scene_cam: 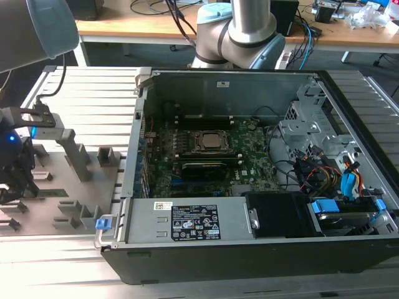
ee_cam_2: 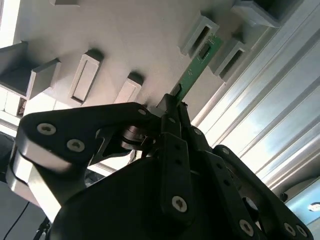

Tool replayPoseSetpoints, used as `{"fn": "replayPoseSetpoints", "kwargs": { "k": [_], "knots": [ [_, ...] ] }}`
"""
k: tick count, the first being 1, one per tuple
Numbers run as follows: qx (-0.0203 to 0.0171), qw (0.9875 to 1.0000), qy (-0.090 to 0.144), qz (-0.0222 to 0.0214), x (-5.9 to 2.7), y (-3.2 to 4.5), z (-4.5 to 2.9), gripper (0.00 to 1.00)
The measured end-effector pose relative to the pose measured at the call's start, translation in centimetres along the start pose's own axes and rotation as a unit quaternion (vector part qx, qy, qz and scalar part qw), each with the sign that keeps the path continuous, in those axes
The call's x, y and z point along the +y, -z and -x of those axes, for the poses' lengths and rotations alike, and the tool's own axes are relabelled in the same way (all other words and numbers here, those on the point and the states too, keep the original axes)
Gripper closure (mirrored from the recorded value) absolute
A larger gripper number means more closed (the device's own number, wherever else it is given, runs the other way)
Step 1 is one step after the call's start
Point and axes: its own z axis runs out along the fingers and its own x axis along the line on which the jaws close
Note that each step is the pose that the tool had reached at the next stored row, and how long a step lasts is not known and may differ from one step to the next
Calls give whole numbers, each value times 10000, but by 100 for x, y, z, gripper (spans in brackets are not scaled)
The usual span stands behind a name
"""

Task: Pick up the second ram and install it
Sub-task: 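Pick up the second ram and move it above second insertion slot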

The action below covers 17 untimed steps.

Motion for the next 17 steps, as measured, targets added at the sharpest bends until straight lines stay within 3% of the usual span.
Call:
{"fn": "replayPoseSetpoints", "kwargs": {
  "k": [3,13,17],
  "knots": [
    [0,10000,0,0,5,119,4,86],
    [0,10000,0,0,14,347,11,86],
    [0,10000,0,0,22,552,17,86]
  ]
}}
